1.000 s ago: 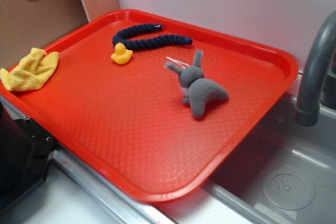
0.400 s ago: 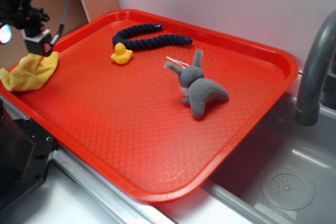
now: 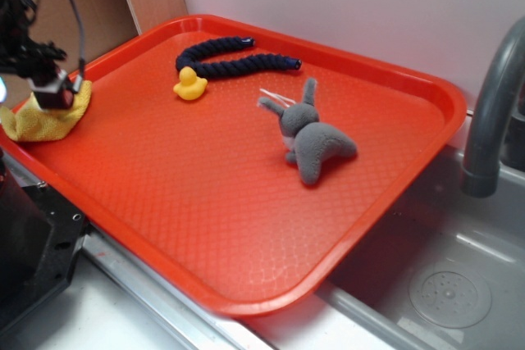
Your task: Grab the yellow cloth.
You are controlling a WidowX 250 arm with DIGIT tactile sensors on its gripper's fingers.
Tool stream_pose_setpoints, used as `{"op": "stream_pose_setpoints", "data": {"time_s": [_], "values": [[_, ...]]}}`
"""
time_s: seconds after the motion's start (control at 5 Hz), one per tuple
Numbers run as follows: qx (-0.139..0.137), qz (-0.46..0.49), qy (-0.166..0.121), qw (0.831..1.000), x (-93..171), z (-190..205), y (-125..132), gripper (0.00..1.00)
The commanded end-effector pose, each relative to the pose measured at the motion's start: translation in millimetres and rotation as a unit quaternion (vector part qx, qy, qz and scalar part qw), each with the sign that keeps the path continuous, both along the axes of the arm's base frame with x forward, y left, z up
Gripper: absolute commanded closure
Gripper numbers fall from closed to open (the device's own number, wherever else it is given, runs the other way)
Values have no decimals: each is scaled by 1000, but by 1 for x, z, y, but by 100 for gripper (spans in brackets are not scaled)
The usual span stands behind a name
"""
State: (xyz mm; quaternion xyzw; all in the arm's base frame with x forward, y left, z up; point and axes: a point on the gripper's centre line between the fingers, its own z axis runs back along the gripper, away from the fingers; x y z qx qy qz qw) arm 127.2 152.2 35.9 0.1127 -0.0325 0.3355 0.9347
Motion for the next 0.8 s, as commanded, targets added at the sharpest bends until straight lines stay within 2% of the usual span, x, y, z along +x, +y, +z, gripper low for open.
{"op": "stream_pose_setpoints", "data": {"time_s": [0.0, 0.2, 0.4, 0.6], "values": [[-2, -31, -24, 999, 19, -28, -13, 79], [0, -38, -3, 999, 25, -26, -18, 100], [-15, -43, 31, 998, 28, -4, -20, 100], [-30, -103, 23, 994, 29, 46, -39, 100]]}}
